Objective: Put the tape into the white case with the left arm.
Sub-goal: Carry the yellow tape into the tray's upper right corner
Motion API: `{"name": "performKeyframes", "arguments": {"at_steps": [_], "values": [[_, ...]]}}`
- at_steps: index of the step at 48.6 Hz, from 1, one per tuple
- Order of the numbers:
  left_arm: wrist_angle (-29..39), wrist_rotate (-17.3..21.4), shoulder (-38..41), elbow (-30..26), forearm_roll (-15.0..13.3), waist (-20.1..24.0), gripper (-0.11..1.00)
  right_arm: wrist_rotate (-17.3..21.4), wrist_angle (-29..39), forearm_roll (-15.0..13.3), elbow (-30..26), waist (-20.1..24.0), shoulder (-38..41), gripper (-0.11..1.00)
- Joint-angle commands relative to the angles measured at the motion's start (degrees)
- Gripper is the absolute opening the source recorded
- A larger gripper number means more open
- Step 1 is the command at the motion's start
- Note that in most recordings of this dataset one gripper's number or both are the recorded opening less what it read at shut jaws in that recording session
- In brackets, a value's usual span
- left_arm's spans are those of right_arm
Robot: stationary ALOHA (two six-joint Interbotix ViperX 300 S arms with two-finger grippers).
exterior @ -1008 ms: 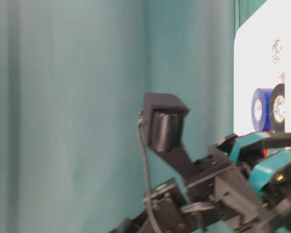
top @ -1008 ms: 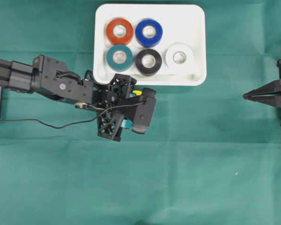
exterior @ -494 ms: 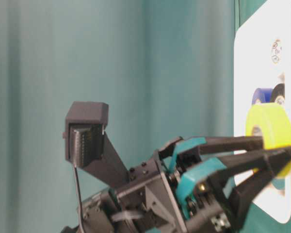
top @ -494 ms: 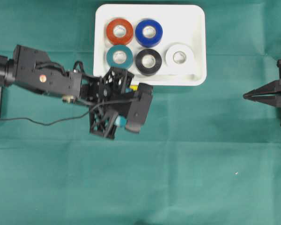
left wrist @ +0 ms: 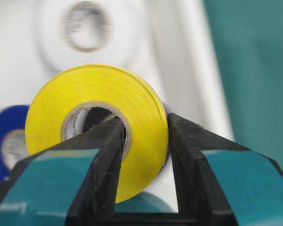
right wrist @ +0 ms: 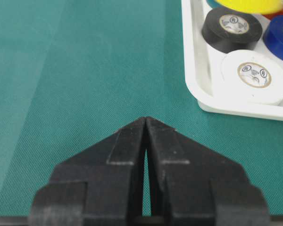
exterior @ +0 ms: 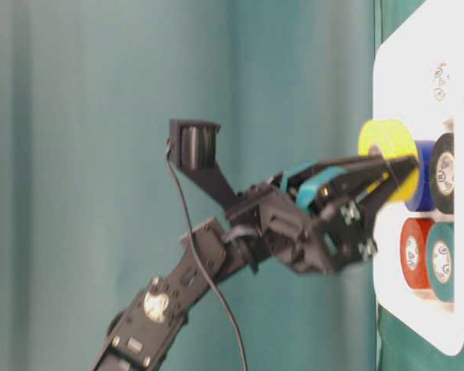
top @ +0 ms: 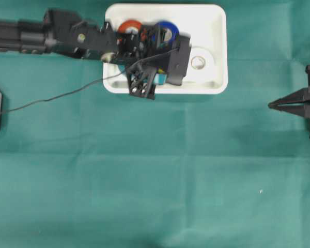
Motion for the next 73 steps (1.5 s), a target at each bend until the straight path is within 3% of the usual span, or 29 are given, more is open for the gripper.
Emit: {"name": "performKeyframes", "arguments": {"at_steps": [1, 22, 46, 58, 73], "values": [[-0.7, 0.3, 0.2, -4.0, 0.1, 1.1, 0.26, 0.1, -0.6, 0.0, -0.6, 0.0, 0.4, -0.09], [-2.1, 0.4, 6.7, -12.5, 0.0, 3.3, 0.26, 0.1, -0.6, 0.0, -0.6, 0.0, 0.4, -0.09], [-1.8, 0.0, 7.9, -13.5, 0.0, 4.0, 0.27, 0.1, -0.6, 0.0, -0.6, 0.0, 0.4, -0.09], [-1.8, 0.0, 7.4, -13.0, 0.0, 3.6, 0.90, 0.1, -0.6, 0.0, -0.6, 0.0, 0.4, -0.09], [-1.8, -0.3, 3.9, -9.6, -0.2, 2.4, 0.85, 0.1, -0.6, 0.0, -0.6, 0.0, 0.4, -0.09]]}}
